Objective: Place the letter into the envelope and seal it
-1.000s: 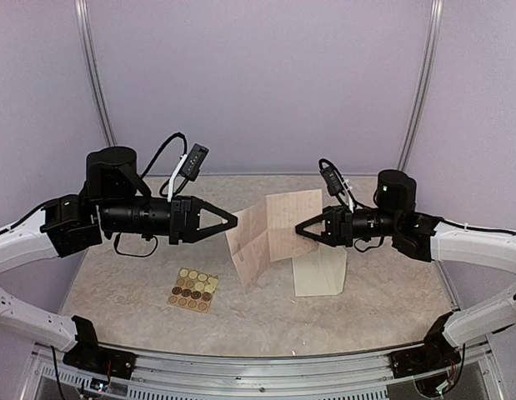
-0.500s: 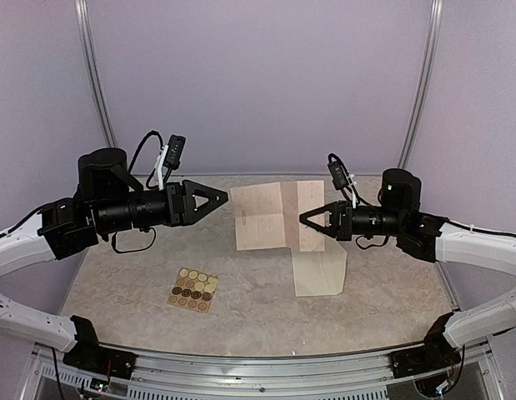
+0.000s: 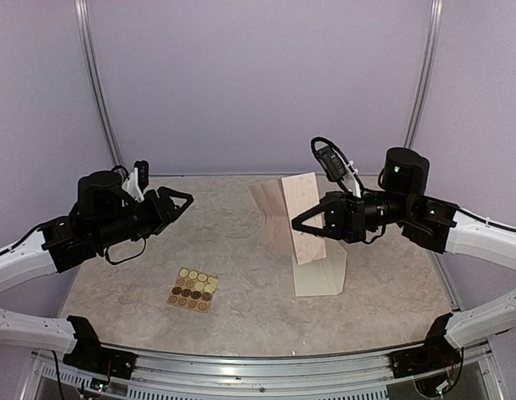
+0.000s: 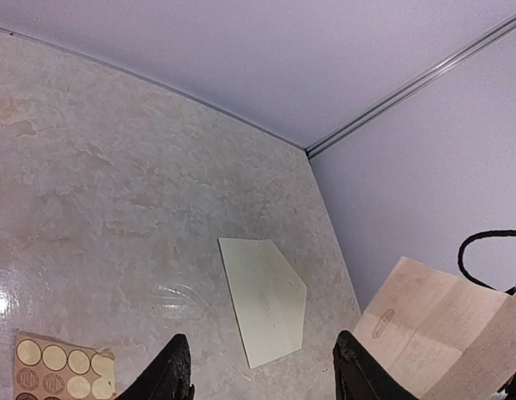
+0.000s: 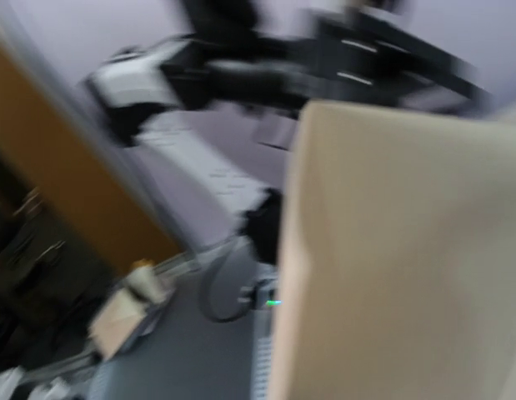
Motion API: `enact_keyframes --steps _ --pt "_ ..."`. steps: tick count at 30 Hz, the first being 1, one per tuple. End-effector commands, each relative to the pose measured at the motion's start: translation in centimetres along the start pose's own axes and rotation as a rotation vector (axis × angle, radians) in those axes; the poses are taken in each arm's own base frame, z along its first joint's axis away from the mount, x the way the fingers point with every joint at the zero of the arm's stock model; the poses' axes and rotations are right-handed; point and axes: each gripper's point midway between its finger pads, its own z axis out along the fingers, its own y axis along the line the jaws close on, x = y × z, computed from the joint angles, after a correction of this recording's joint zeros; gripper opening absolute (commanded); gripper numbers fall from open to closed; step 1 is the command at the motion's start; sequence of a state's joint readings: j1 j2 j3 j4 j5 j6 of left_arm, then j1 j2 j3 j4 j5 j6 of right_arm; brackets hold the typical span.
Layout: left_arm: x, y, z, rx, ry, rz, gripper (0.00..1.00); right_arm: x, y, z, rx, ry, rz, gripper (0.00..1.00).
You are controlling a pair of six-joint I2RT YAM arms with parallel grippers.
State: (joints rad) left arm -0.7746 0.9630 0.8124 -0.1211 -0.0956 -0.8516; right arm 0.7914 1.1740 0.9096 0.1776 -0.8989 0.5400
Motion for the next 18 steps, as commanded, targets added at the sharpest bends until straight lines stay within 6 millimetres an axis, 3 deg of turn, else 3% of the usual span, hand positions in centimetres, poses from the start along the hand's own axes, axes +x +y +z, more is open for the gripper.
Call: enact_keyframes --steps 1,5,7,10,14,18 --pt "0.4 0.9 0.6 -0.009 -0.007 -0.054 0.54 -1.5 6.2 0.3 -0.197 0.037 -0.099 0.0" --pt "1.4 0.3 1.6 0.037 0.027 -0.053 0.54 -2.4 10.2 0.2 -0.315 0.035 -0.192 0.0" --pt "1.4 -1.3 1.9 0.105 0.033 -0.036 0.55 -2.9 11.0 0.0 -0.33 0.017 -0.221 0.0" --pt "2.6 -5.8 1.7 0.306 0.088 0.032 0.55 -3.3 10.3 0.0 -0.27 -0.017 -0.223 0.0" --pt "4.8 -12.6 -0.3 0.554 0.144 0.148 0.55 -2.8 8.1 0.9 -0.201 -0.013 -0.176 0.0" --pt "6.9 -17.3 -2.5 0.745 0.186 0.212 0.56 -2.5 6.8 1.4 -0.174 -0.022 -0.137 0.0"
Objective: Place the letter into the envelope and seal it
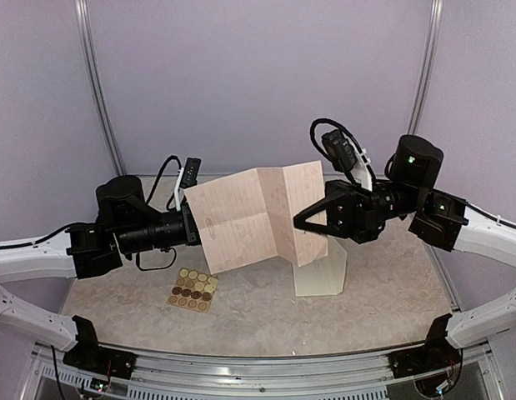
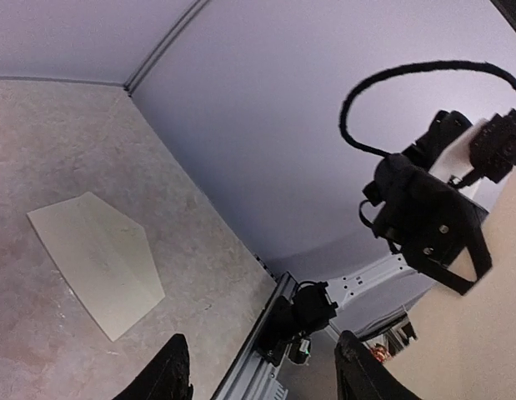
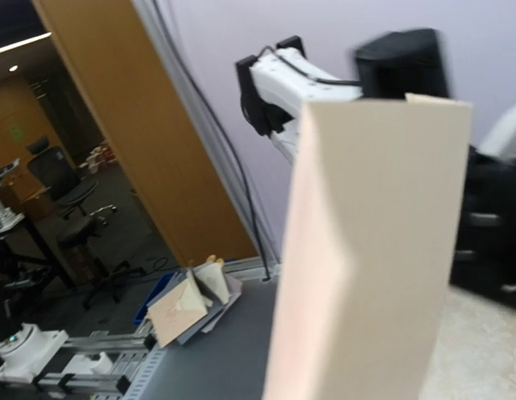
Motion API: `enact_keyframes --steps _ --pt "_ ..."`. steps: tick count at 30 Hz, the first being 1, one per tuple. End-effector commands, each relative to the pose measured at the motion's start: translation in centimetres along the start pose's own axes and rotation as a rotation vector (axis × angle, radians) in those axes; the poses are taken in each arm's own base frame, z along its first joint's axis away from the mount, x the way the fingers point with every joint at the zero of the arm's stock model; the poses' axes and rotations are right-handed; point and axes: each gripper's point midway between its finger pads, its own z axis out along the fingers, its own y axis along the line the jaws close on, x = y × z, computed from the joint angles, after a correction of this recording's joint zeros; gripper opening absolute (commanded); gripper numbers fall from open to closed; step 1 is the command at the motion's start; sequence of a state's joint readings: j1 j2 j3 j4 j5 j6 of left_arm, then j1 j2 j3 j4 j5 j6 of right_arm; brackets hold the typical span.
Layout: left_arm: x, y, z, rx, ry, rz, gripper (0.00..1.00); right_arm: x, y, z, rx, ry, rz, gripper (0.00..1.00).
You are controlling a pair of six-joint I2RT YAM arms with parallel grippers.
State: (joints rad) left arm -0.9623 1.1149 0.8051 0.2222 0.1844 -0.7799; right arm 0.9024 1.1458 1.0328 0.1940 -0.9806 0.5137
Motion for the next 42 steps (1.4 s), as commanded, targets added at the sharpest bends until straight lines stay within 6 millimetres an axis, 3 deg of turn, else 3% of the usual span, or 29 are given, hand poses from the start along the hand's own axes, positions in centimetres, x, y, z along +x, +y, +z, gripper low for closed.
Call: enact_keyframes --steps 1,5,33,37,42 --pt "-0.4 -8.3 -0.1 0.311 -0.003 0.139 0.56 0.5 -1.7 0.4 0.055 -0.02 0.028 0.0" --pt "0.6 -10.2 -0.3 0.383 0.008 0.151 0.58 0.7 -2.1 0.4 0.066 -0.027 0.035 0.0" --pt "1.5 -12.8 0.6 0.534 0.047 0.172 0.64 1.3 -0.8 0.9 -0.058 0.003 0.073 0.0" --pt "1.6 -13.8 0.2 0.579 0.047 0.177 0.56 1.8 -1.8 1.0 -0.023 0.011 0.101 0.0" --pt "1.8 -13.8 -0.1 0.586 0.049 0.171 0.35 2.1 -2.4 1.1 0.003 0.009 0.118 0.0"
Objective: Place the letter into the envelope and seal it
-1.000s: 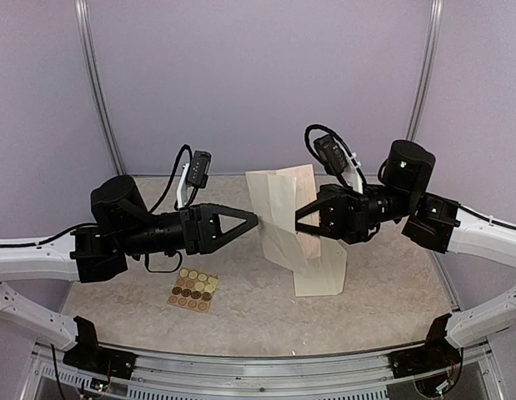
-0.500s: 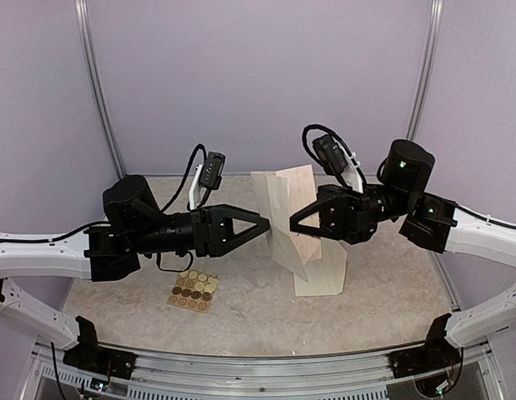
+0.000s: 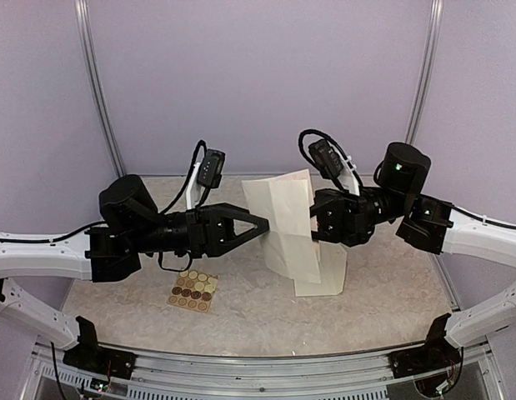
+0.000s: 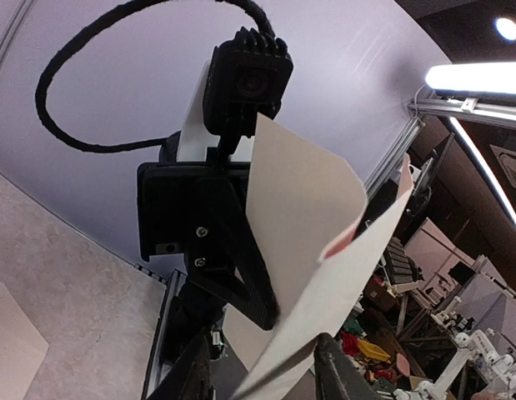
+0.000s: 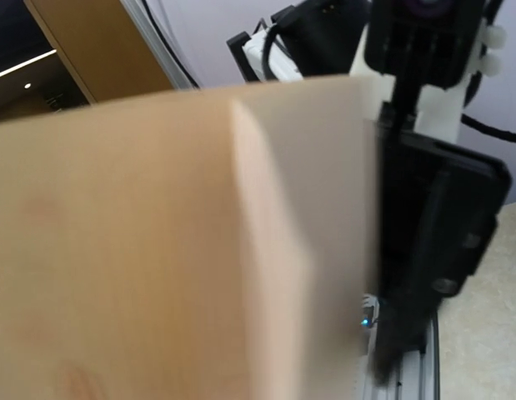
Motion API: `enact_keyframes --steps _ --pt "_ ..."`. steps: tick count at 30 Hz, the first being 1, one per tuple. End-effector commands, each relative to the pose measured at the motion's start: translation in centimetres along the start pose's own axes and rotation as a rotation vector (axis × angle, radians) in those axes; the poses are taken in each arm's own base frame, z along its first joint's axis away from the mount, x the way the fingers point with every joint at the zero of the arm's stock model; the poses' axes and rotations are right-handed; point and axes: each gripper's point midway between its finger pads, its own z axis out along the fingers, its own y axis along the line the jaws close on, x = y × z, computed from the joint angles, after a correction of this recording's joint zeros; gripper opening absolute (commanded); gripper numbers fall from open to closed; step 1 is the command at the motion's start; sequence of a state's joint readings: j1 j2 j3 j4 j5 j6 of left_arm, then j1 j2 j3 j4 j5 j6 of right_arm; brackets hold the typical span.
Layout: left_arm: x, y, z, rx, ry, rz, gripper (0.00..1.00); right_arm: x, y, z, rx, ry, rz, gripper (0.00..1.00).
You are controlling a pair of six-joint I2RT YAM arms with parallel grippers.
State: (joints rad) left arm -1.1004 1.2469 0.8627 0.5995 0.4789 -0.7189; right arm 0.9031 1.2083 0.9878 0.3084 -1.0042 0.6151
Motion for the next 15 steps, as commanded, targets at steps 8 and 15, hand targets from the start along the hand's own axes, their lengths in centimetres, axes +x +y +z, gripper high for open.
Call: enact_keyframes --steps 8,15 --pt "-1.1 -1.8 -1.0 0.046 -0.055 0.02 0.03 0.2 -2.0 -0.4 0.096 -0.029 0.035 0.0" --pt "-1.6 -1.5 -2.4 -0.01 -0.101 0.037 0.0 -1.6 -1.9 -3.9 0.166 -0.169 0.023 0.54"
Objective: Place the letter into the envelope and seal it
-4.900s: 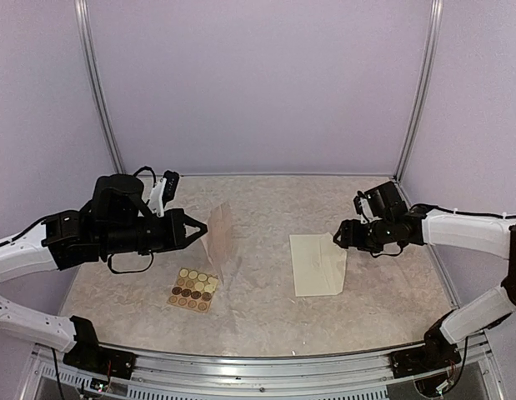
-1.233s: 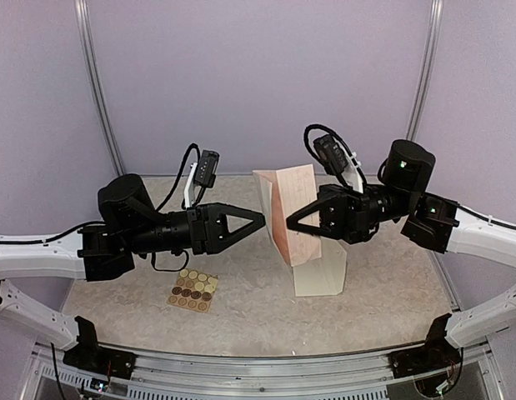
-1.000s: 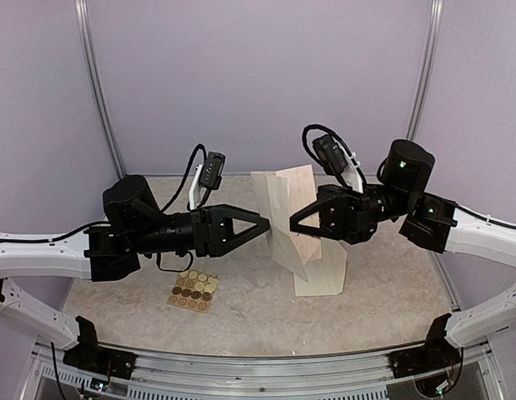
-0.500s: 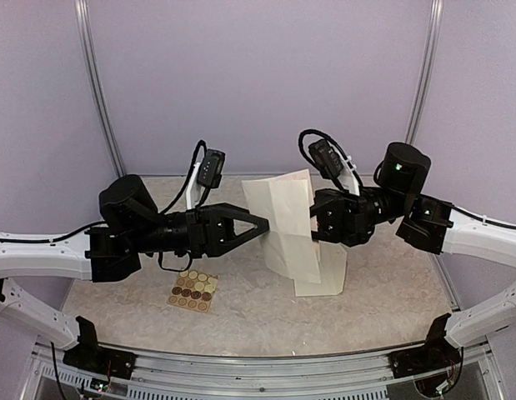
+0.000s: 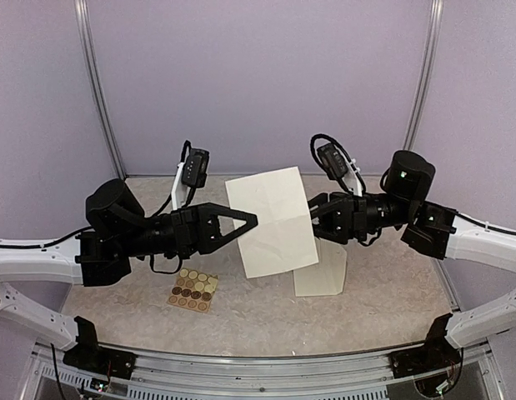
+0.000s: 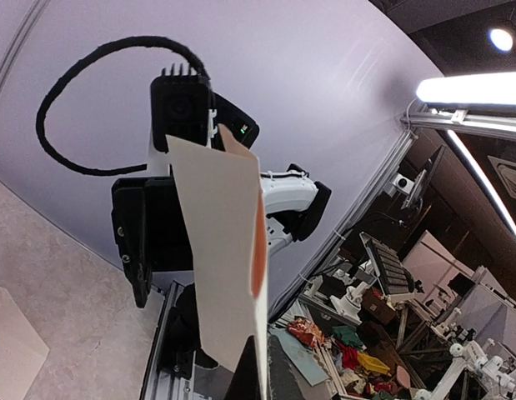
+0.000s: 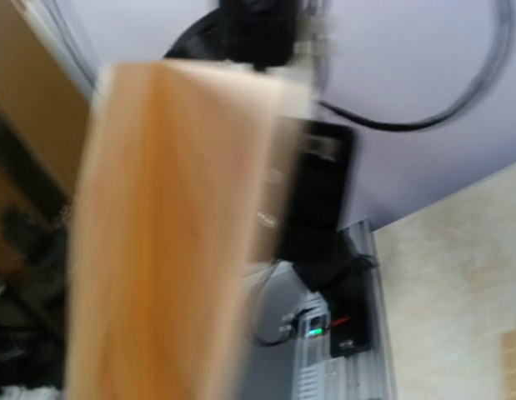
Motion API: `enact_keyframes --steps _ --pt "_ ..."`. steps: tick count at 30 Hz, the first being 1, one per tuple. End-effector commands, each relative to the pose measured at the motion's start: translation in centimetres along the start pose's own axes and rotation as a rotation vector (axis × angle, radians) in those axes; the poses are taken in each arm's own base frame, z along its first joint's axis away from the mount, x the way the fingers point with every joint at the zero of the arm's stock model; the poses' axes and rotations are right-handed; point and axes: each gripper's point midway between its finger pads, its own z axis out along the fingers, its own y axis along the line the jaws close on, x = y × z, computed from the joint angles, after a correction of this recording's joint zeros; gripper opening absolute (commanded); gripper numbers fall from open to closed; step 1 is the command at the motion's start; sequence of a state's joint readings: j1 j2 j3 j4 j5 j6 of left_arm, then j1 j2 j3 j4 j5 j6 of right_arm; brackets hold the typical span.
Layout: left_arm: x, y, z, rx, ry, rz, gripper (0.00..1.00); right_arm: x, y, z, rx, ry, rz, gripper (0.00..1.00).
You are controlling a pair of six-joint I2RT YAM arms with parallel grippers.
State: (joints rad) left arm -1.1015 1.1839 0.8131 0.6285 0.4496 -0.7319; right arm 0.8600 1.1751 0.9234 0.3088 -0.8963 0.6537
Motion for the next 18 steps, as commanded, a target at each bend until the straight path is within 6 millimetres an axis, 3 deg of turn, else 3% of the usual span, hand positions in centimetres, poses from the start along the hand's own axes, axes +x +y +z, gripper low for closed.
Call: enact_keyframes --steps 1,4,8,18 --pt "-1.1 -0.7 -1.1 -0.017 -0.057 0.033 0.0 -1.9 1.2 -2.7 0.012 -0.12 -0.042 0.62" --pt "-1.2 -0.8 -1.3 -0.021 -0.059 0.039 0.0 -2.1 2.2 -3.1 -0.014 -0.128 -0.065 0.81" --pt "-1.4 -1.1 -1.2 -0.016 -0.056 0.043 0.0 -1.7 2.1 -3.0 -0.021 -0.119 -0.051 0.95" --pt "-1.0 -1.4 -0.5 0.012 -0.028 0.044 0.0 -0.7 0.0 -1.2 0.005 -0.061 0.022 0.99"
